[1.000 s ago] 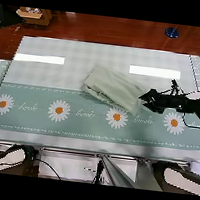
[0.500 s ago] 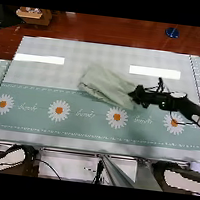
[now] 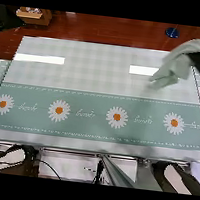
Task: Fold the shirts.
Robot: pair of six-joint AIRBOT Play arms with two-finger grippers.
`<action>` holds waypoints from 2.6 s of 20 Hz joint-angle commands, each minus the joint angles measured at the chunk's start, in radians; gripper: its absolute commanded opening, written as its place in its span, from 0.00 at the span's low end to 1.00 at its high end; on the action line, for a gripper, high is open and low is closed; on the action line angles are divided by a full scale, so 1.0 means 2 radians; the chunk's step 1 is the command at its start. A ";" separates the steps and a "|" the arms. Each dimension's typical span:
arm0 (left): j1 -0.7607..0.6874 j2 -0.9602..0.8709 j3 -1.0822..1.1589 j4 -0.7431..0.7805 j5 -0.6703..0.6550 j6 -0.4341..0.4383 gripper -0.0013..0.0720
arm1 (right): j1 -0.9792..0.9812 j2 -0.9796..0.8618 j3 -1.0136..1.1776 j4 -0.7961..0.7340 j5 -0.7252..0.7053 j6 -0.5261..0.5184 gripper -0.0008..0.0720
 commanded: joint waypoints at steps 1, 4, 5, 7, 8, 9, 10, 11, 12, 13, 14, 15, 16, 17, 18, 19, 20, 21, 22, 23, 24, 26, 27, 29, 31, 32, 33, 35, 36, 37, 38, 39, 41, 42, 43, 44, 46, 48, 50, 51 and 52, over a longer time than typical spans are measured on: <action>0.000 -0.006 0.000 0.001 0.002 0.000 0.40 | -0.122 0.031 0.086 -0.106 0.144 0.060 0.05; 0.000 -0.006 0.000 0.001 0.015 0.000 0.40 | -0.219 0.031 0.104 -0.140 0.225 0.066 0.05; 0.000 -0.006 0.000 0.001 0.021 0.001 0.40 | -0.246 0.031 0.104 -0.172 0.251 0.065 0.05; 0.000 -0.006 0.000 0.003 0.034 0.012 0.40 | -0.282 0.031 0.104 -0.278 0.296 0.049 0.05; 0.000 -0.006 0.000 0.003 0.040 0.021 0.40 | -0.296 0.031 0.104 -0.349 0.318 0.033 0.05; 0.000 -0.006 0.000 0.004 0.048 0.028 0.40 | -0.307 0.031 0.104 -0.407 0.325 0.037 0.05; 0.000 -0.006 0.000 0.007 0.055 0.029 0.40 | -0.322 0.033 0.104 -0.452 0.332 0.046 0.05; 0.000 -0.006 0.000 0.010 0.059 0.029 0.40 | -0.336 0.033 0.104 -0.488 0.339 0.049 0.05; 0.000 -0.006 0.000 0.014 0.064 0.029 0.40 | -0.347 0.033 0.104 -0.516 0.339 0.051 0.05; 0.000 -0.006 0.000 0.018 0.071 0.029 0.40 | -0.356 0.033 0.104 -0.547 0.339 0.051 0.05; 0.000 -0.007 0.000 0.020 0.080 0.029 0.40 | -0.363 0.034 0.104 -0.572 0.339 0.051 0.05; 0.000 -0.007 0.000 0.022 0.089 0.029 0.40 | -0.368 0.034 0.102 -0.595 0.337 0.050 0.05; 0.000 -0.008 0.000 0.023 0.093 0.029 0.40 | -0.370 0.034 0.093 -0.609 0.336 0.048 0.05; 0.000 -0.008 0.000 0.027 0.093 0.034 0.40 | -0.370 0.034 0.080 -0.622 0.338 0.047 0.05; 0.000 -0.008 0.000 0.029 0.093 0.037 0.40 | -0.370 0.034 0.062 -0.644 0.339 0.047 0.05; 0.001 -0.008 0.000 0.033 0.093 0.036 0.40 | -0.370 0.037 0.040 -0.678 0.339 0.047 0.05; 0.001 -0.008 0.000 0.036 0.092 0.036 0.40 | -0.370 0.039 0.017 -0.720 0.339 0.047 0.05; 0.001 -0.008 0.000 0.038 0.092 0.036 0.40 | -0.370 0.043 -0.009 -0.762 0.339 0.047 0.05; 0.002 -0.008 0.000 0.038 0.093 0.036 0.40 | -0.371 0.046 -0.033 -0.793 0.334 0.047 0.05; 0.002 -0.008 0.000 0.038 0.095 0.036 0.40 | -0.376 0.046 -0.055 -0.810 0.329 0.047 0.05; 0.003 -0.008 0.000 0.038 0.098 0.036 0.40 | -0.386 0.046 -0.076 -0.821 0.323 0.046 0.05; 0.004 -0.008 0.000 0.039 0.110 0.036 0.40 | -0.417 0.046 -0.105 -0.839 0.304 0.023 0.07; 0.004 -0.008 0.000 0.038 0.117 0.036 0.40 | -0.433 0.046 -0.112 -0.839 0.292 0.019 0.25; 0.003 -0.008 0.000 0.038 0.122 0.035 0.40 | -0.462 0.046 -0.113 -0.841 0.265 0.017 0.66; 0.003 -0.008 0.000 0.038 0.122 0.031 0.40 | -0.464 0.046 -0.112 -0.842 0.217 0.018 0.67; 0.004 -0.008 0.000 0.038 0.122 0.031 0.40 | -0.455 0.046 -0.108 -0.831 0.185 0.024 0.67; 0.003 -0.008 0.000 0.038 0.122 0.031 0.40 | -0.440 0.046 -0.098 -0.799 0.142 0.038 0.66; 0.003 -0.011 0.000 0.038 0.122 0.031 0.40 | -0.390 0.043 -0.060 -0.640 0.028 0.033 0.48; 0.002 -0.014 0.000 0.037 0.122 0.031 0.40 | -0.354 0.043 -0.034 -0.525 -0.050 0.024 0.47; -0.001 -0.019 0.000 0.037 0.122 0.031 0.40 | -0.317 0.041 -0.014 -0.407 -0.131 0.008 0.46; -0.006 -0.023 0.000 0.037 0.122 0.031 0.40 | -0.272 0.031 0.007 -0.273 -0.203 -0.011 0.45; -0.013 -0.029 0.000 0.036 0.122 0.031 0.40 | -0.223 0.012 0.028 -0.151 -0.238 -0.043 0.45; -0.042 -0.041 0.000 0.039 0.119 0.031 0.40 | -0.124 -0.040 0.072 -0.040 -0.201 -0.104 0.39; -0.069 -0.047 0.000 0.048 0.116 0.031 0.40 | -0.076 -0.066 0.089 -0.047 -0.161 -0.105 0.37; -0.104 -0.052 0.000 0.078 0.113 0.031 0.40 | -0.029 -0.092 0.099 -0.067 -0.112 -0.103 0.37; -0.143 -0.056 0.000 0.127 0.106 0.030 0.40 | 0.010 -0.113 0.101 -0.087 -0.068 -0.097 0.37; -0.233 -0.069 0.000 0.260 0.073 -0.010 0.40 | 0.077 -0.148 0.101 -0.161 0.014 -0.086 0.37; -0.311 -0.087 0.000 0.367 0.029 -0.052 0.40 | 0.132 -0.169 0.101 -0.257 0.068 -0.055 0.37; -0.360 -0.111 0.000 0.389 0.023 -0.086 0.40 | 0.180 -0.176 0.101 -0.351 0.101 -0.041 0.37; -0.377 -0.126 0.000 0.387 0.021 -0.093 0.37 | 0.201 -0.176 0.101 -0.393 0.111 -0.041 0.37; -0.388 -0.142 0.000 0.383 0.012 -0.093 0.37 | 0.222 -0.176 0.101 -0.430 0.122 -0.043 0.38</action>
